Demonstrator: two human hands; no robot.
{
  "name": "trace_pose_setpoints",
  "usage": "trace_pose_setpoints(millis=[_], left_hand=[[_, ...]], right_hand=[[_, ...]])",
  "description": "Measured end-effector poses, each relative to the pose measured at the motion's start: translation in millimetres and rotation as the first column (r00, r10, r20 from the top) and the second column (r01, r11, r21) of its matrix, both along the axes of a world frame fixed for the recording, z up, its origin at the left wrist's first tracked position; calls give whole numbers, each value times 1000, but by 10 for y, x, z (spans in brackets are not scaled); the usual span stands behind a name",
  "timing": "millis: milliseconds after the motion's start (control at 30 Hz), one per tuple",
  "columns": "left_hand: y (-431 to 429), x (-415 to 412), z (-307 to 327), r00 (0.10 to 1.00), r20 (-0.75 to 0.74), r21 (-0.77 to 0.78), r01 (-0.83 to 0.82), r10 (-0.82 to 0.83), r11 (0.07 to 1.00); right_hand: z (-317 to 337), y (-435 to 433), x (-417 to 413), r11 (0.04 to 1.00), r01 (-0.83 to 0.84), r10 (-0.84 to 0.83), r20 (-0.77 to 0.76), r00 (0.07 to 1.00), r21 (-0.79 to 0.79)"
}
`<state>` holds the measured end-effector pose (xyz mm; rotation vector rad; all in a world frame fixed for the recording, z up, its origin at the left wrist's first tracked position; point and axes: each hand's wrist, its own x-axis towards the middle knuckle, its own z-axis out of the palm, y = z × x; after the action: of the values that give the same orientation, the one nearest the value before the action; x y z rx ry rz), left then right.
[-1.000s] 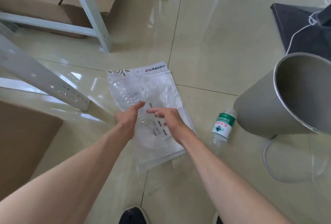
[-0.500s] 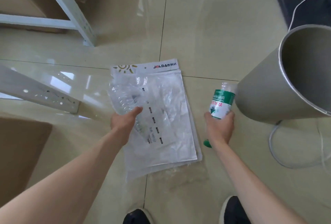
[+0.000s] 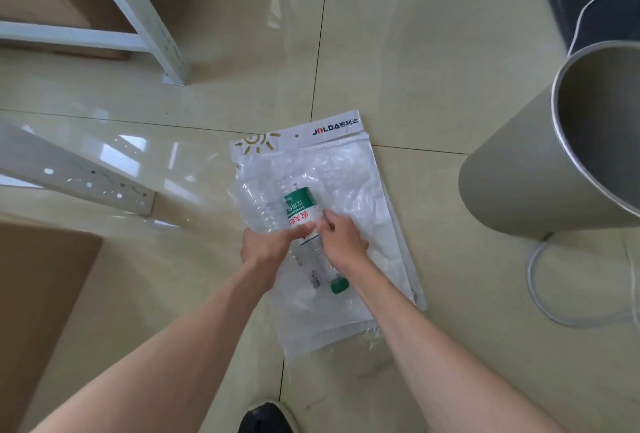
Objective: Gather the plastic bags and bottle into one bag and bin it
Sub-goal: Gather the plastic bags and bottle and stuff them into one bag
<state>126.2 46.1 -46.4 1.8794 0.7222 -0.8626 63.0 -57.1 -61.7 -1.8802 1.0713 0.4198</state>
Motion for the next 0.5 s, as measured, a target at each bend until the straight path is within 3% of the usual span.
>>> trace_pose_setpoints(millis=[100, 200, 267, 367, 500], left_hand=[[-25, 47, 131, 998, -48, -2, 32, -33, 999], [-78, 63, 239, 997, -52, -30, 55, -56, 998], [-125, 40, 265, 995, -47, -40, 81, -83, 996], [-198, 1, 269, 996, -17, -76, 85, -86, 993], [-148, -29, 218, 992, -82, -8, 98, -98, 995]], right_hand=[[21, -95, 2, 983, -83, 56, -165, 985, -163], [89, -297, -102, 984, 180, -174, -277, 945, -3], [99, -343, -159, 966, 259, -242, -281, 929, 25], [107, -375, -154, 961, 257, -274, -234, 933, -102], [191, -402, -188, 988, 148, -153, -259, 954, -36]])
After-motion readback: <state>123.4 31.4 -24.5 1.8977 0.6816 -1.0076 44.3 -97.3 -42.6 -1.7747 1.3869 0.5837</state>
